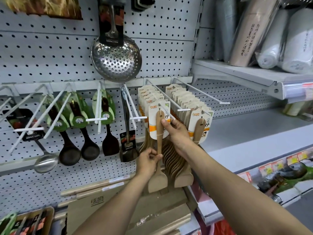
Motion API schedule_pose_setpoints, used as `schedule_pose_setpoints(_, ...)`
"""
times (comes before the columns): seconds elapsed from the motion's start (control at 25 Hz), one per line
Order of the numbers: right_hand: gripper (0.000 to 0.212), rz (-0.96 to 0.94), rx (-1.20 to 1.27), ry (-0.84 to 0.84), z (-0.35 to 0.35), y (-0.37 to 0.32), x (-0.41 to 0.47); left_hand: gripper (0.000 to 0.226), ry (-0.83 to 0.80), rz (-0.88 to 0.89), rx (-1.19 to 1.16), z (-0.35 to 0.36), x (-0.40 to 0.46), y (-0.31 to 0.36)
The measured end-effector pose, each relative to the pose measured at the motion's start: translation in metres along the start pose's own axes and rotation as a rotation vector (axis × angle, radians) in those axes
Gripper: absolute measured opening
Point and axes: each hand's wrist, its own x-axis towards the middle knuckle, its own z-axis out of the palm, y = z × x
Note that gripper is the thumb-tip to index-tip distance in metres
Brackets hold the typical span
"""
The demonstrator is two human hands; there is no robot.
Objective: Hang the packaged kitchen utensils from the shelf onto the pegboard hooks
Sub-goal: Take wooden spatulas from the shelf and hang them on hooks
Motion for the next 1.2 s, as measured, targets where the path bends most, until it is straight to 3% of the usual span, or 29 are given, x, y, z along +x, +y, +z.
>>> schedule_pose_setpoints(0.24,0.03,0.086,-0.033,-0.032,0.0,0.001,-0.02,0.019,-0.018,-0.038,0.104,-0.016,-0.027,0.014)
schedule_pose_setpoints(0.32,0.05,0.128,-0.153,-0.017,0.0,0.002,-0.039,0.03,0.008,-0.019,0.147,-0.032,-0.042,0.019)
schedule_pose_setpoints(0.4,0.067,0.156,-0.367,-0.011,0.0,0.0,-0.066,0.032,0.035,0.031,0.244,-0.055,-0.064,0.026)
schedule_pose_setpoints(0.52,0.066,0.088,-0.77,-0.123,0.001,-0.018,-0.108,0.044,0.072,0.136,0.507,-0.103,-0.107,0.042)
schedule_pose_setpoints(0.64,0.063,-0.118,-1.225,-0.252,0.015,-0.059,-0.15,0.055,0.126,0.207,0.755,-0.158,-0.16,0.066)
schedule_pose_setpoints(0.72,0.064,-0.272,-1.403,-0.313,0.036,-0.089,-0.182,0.058,0.171,0.225,0.866,-0.197,-0.201,0.082)
schedule_pose_setpoints(0.88,0.058,-0.606,-1.448,-0.315,0.087,-0.127,-0.246,0.056,0.306,0.254,0.97,-0.267,-0.277,0.098)
schedule_pose_setpoints(1.2,0.057,-0.878,-1.304,-0.458,0.227,-0.13,-0.352,0.056,0.481,0.241,0.96,-0.414,-0.389,0.066)
